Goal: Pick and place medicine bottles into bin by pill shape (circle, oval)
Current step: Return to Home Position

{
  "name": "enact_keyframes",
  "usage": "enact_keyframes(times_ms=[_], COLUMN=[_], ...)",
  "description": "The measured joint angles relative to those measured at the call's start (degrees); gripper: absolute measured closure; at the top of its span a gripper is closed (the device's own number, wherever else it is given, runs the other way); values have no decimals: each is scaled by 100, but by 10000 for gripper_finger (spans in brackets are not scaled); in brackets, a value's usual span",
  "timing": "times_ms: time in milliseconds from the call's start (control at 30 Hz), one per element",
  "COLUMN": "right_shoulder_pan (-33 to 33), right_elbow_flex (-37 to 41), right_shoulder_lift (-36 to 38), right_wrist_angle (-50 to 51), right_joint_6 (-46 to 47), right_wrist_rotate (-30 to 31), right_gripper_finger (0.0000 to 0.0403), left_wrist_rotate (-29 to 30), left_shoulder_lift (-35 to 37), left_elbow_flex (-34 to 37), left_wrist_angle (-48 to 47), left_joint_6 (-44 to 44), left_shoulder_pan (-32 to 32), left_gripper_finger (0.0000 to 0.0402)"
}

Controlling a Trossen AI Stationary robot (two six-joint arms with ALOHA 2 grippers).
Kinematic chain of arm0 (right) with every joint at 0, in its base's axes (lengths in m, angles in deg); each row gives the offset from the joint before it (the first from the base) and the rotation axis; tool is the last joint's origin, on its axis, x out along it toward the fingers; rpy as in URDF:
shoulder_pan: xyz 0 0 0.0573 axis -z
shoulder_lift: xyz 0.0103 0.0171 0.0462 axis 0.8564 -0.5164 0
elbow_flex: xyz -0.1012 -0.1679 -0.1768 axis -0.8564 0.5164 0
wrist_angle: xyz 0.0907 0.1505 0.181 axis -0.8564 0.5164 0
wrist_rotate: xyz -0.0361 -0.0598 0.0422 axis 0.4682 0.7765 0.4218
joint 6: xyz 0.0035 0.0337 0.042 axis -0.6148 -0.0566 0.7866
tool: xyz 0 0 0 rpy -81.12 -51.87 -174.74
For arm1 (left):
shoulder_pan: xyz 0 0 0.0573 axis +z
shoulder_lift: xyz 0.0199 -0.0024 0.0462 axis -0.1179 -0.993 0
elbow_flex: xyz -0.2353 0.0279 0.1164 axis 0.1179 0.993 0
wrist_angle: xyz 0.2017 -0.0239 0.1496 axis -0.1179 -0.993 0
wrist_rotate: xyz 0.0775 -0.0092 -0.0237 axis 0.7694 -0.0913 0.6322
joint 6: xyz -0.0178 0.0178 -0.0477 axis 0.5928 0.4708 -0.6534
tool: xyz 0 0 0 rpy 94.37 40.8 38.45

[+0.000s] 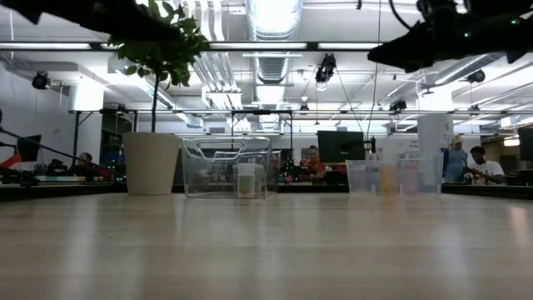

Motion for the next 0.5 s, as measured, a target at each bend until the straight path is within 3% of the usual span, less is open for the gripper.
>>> enact_keyframes(times_ms=[300, 500], right_shoulder_pan=[2, 2], right_elbow_flex=[506, 543], right_shoulder_lift=[1350, 2269], right_wrist_angle=[427, 1395], right_joint_6=[136, 312], right_wrist_rotate=[59, 57], right_gripper_finger=[272, 280], left_wrist_rotate=[2, 19], left_shoulder_lift=[1835, 2825], left_elbow_flex=[995, 1583], left_wrist_angle=[73, 59], left_joint_6=[-443, -611], left_shoulder_pan=[86, 86], left_gripper_finger=[398, 401])
